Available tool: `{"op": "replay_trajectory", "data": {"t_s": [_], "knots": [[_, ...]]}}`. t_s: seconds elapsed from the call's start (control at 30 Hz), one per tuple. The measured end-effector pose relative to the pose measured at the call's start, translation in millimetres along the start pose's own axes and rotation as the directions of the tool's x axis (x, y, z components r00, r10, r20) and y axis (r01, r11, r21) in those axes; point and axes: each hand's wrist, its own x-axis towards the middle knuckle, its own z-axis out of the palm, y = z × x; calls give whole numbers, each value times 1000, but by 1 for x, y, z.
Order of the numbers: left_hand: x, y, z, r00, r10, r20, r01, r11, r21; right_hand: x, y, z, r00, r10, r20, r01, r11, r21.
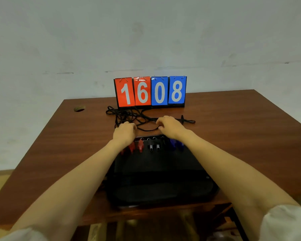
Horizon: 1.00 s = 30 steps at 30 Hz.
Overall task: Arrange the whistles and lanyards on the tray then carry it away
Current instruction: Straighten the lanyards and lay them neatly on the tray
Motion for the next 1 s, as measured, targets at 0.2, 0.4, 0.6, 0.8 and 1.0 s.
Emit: {"op": "replay_trajectory", "data": {"t_s": [0.2,0.4,0.6,0.8,1.0], "knots": [[55,-30,21,999,-22,-25,23,998,50,73,-1,31,994,-8,111,13,999,-39],[91,-44,39,992,83,-94,-61,976,209,106,14,61,997,7,75,2,992,-124],[101,-49,49,992,79,-100,-49,960,274,107,23,75,999,-30,-27,27,995,-97],[83,-34,22,964,66,-257,-65,998,13,97,0,55,982,62,-179,-51,997,65],[61,-14,-16,931,126,-342,-172,979,-108,74,-38,17,973,-106,-204,137,979,148]]}}
